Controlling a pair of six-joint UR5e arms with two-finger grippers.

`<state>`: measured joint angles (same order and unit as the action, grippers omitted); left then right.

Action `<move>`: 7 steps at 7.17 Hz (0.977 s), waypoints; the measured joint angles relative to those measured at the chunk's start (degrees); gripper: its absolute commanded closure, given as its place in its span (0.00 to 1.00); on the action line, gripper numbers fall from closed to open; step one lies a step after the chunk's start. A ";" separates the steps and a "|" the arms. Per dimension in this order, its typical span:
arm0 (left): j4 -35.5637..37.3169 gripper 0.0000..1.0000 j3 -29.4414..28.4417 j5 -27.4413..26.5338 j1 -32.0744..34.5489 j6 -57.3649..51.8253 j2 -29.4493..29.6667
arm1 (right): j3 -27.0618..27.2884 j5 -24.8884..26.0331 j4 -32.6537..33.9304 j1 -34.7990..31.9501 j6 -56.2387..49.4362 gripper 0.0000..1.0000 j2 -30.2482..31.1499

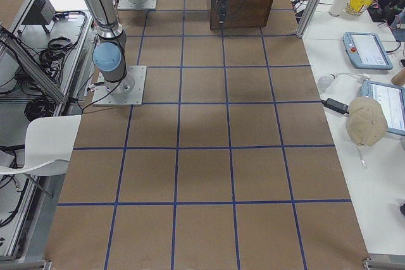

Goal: Open drawer and put corn inside

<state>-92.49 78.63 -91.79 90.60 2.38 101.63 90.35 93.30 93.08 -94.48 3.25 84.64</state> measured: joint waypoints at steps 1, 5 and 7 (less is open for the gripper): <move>0.06 0.00 1.53 0.05 0.12 0.00 -1.38 | 0.00 0.03 0.00 0.00 0.00 0.00 0.00; 0.31 0.00 4.64 0.30 0.62 0.00 -3.50 | 0.00 0.10 0.04 0.00 0.00 0.00 0.00; 0.45 0.00 4.81 0.32 0.91 -0.10 -3.72 | 0.00 0.12 0.02 0.00 0.00 0.00 0.02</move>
<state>-92.03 83.43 -91.47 91.52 2.28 97.90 90.35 93.42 93.10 -94.48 3.25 84.65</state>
